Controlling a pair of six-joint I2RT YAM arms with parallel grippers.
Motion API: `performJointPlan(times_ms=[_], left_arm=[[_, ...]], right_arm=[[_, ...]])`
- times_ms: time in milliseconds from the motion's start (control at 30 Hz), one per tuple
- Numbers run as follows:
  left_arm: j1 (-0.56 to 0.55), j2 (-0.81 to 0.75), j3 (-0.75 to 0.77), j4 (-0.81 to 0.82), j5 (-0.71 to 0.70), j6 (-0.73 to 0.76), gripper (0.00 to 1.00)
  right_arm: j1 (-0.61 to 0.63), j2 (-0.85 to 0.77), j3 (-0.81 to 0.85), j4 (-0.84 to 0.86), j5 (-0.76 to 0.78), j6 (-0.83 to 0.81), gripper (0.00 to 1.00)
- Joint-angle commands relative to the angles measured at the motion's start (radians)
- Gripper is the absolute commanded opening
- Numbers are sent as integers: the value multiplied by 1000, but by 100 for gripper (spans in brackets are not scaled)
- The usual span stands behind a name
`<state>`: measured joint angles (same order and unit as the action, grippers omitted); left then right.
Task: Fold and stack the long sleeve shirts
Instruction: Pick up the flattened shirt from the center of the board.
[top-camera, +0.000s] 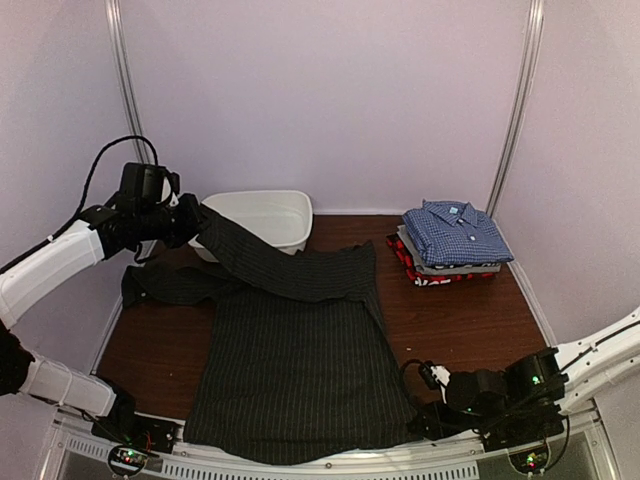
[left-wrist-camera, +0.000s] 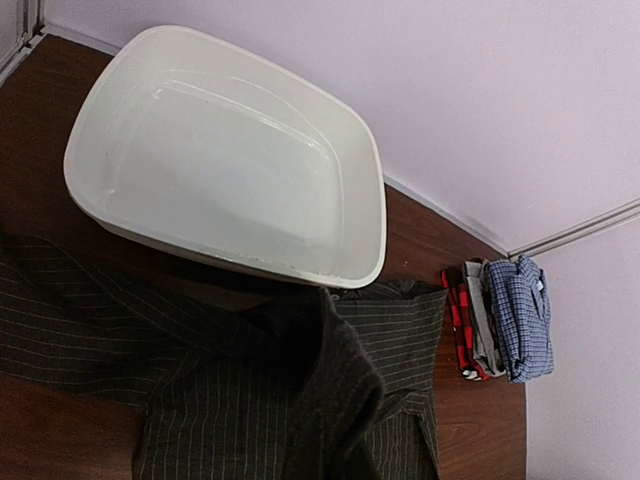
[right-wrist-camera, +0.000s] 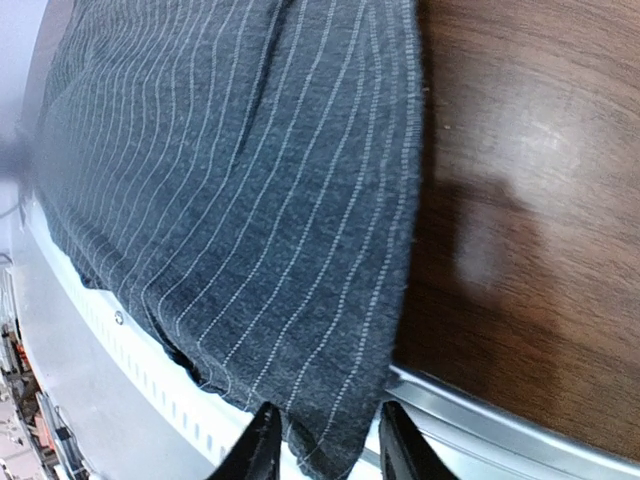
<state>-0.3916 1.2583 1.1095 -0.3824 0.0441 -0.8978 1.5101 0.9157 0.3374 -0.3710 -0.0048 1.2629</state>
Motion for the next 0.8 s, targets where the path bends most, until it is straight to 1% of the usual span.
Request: performJointPlan(times_ms=[0,100,200,300,400,467,600,700,767], left_arm=[[8,11,55,58,14,34,0],[8,25,91,77,38,61,0],[8,49,154,79,51,110,0],[8,74,227,75,37,153,0],[8,115,313,66,40,202,0],[8,155,381,46,50,227,0],[8,225,474,35,61,268,0],[8,270,536,20,78,290,0],[8,292,555,14,90,297,0]], right_arm=[[23,33,9,75,-26,22,25],[35,53,47,65,-32,11,10],[38,78,107,26,-35,-19,0],[38,115,178,-8,-43,-64,0],[38,172,249,-4,-69,-119,0],[38,236,298,23,-117,-178,0],[37,406,443,24,-182,-277,0],[24,469,534,-36,-175,-326,0],[2,458,568,-98,-138,-341,0]])
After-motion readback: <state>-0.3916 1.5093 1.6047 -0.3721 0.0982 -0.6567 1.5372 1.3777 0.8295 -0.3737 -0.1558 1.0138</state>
